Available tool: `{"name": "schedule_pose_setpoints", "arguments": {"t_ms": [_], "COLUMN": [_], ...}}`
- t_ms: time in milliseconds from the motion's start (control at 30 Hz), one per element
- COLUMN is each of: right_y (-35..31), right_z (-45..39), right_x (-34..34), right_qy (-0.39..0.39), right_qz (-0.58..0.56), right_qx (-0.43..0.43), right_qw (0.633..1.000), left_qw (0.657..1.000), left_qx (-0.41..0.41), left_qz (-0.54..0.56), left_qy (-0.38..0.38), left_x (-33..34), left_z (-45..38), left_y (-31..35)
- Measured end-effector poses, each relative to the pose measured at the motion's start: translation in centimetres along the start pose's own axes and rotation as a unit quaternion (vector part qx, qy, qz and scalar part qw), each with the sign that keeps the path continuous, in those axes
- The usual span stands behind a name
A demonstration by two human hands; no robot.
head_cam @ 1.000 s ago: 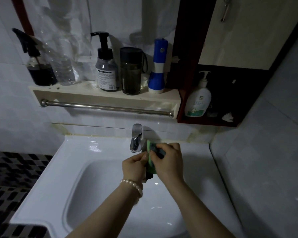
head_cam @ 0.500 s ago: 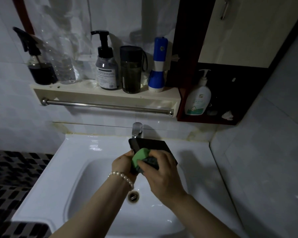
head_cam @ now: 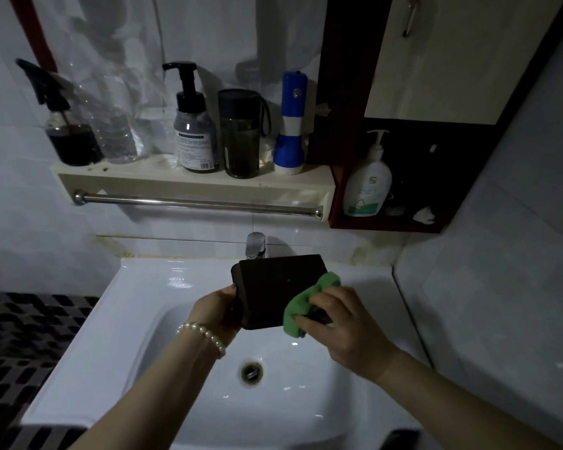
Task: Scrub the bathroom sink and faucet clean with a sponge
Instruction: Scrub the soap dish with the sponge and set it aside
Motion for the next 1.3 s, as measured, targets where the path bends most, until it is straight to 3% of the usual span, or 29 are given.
{"name": "schedule_pose_setpoints", "arguments": {"t_ms": [167,267,300,333,433,500,533,567,733,833,1200,1300], "right_y": [3.3,4.3,4.6,4.7,5.0,5.0,4.8,4.7,4.1,4.0,6.3,6.9], "right_z": [2.3,2.5,2.4,2.3,3.0,3.5,3.4,3.4,4.4,4.8,3.0,2.4], "right_x": [-0.2,-0.7,-1.0,-1.3,-0.3,0.5,0.6,0.9,1.8,2.2,4.0,4.1], "right_qy": [-0.017,-0.003,0.019,0.052,0.139,0.144,0.138,0.127,0.058,0.038,0.111,0.115], "right_qz": [0.011,-0.1,-0.172,-0.263,-0.471,-0.525,-0.534,-0.528,-0.453,-0.453,-0.461,-0.457], "right_qx": [0.06,0.214,0.313,0.421,0.627,0.673,0.684,0.696,0.734,0.749,0.76,0.755], "right_qw": [0.998,0.972,0.934,0.867,0.605,0.501,0.478,0.47,0.503,0.481,0.444,0.456], "left_qw": [1.0,0.999,0.999,0.999,0.998,0.996,0.996,0.995,0.994,0.992,0.973,0.967], "left_qx": [0.013,0.024,0.027,0.03,0.056,0.077,0.082,0.084,0.094,0.103,0.177,0.197], "left_qz": [-0.019,-0.028,-0.032,-0.032,-0.019,-0.016,-0.02,-0.023,-0.041,-0.065,-0.147,-0.161], "left_qy": [0.017,0.011,0.01,0.011,0.026,0.032,0.036,0.04,0.043,0.036,-0.005,-0.008], "left_x": [-1.3,-1.1,-0.9,-0.6,-0.2,-0.2,-0.2,-0.2,-0.3,-0.4,-0.2,-0.2], "left_z": [-0.4,-0.1,0.0,0.2,0.4,0.6,0.7,0.7,0.9,1.1,1.5,1.6], "left_y": [0.7,0.4,0.4,0.3,0.4,0.5,0.5,0.5,0.1,0.0,1.0,1.0]}}
Point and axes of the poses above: each hand's wrist, its own z-axis away from the middle knuckle, its own x-axis out of the palm, y = z × x, the point moved 4 cm from there along -z, towards the middle knuckle, and after that the axes turned 2 degrees about z, right-handed, at the moved point
